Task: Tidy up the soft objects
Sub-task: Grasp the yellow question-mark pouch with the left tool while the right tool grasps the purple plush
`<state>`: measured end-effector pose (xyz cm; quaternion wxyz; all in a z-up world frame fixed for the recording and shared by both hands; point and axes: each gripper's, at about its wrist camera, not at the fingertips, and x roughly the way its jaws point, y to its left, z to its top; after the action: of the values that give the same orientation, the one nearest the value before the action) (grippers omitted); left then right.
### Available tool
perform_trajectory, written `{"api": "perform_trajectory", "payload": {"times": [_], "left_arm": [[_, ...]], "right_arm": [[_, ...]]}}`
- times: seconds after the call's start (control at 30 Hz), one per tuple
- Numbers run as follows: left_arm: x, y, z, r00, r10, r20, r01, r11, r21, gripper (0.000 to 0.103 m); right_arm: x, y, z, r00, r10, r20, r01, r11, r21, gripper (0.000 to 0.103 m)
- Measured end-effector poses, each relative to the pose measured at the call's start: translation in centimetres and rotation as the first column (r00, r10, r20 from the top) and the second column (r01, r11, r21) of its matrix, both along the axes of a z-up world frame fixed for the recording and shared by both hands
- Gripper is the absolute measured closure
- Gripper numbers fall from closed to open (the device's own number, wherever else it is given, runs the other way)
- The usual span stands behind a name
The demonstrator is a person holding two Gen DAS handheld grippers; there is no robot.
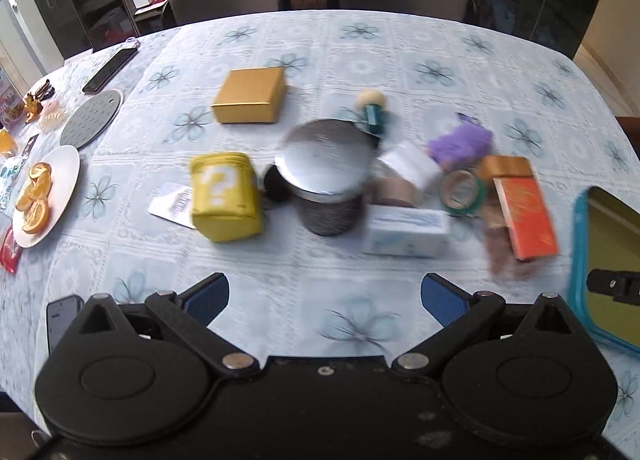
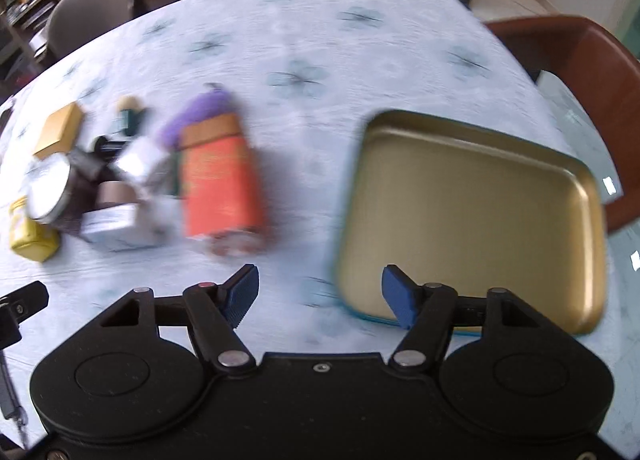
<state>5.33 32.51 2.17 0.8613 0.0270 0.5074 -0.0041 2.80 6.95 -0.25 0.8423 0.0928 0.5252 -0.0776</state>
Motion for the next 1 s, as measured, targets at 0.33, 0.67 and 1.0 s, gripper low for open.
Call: {"api": "perform_trajectory", "payload": {"times": [0.33, 0.67, 1.0], "left_arm": [[9.1, 11.7, -1.0, 0.996, 0.087, -0.016, -0.087, 0.996, -0.022, 0.001], [13.0, 13.3, -4.3, 0.98, 0.153, -0.125, -0.162, 0.984, -0.071, 0.001], [13.7, 13.3, -5.9, 0.968, 0.198, -0.153, -0.209, 0.976, -0.057, 0.001]], "right_arm": [[8.3, 6.1, 1.0, 0.996, 0.062, 0.059, -0.059, 0.997, -0.052, 0.042], [17.9, 4.2, -2.4, 1.0, -0.005, 0.004, 0.005, 0.999, 0.052, 0.042], [22.1, 4.9, -7.7, 0.987, 0.002, -0.16, 0.011, 0.997, 0.081, 0.04]]}}
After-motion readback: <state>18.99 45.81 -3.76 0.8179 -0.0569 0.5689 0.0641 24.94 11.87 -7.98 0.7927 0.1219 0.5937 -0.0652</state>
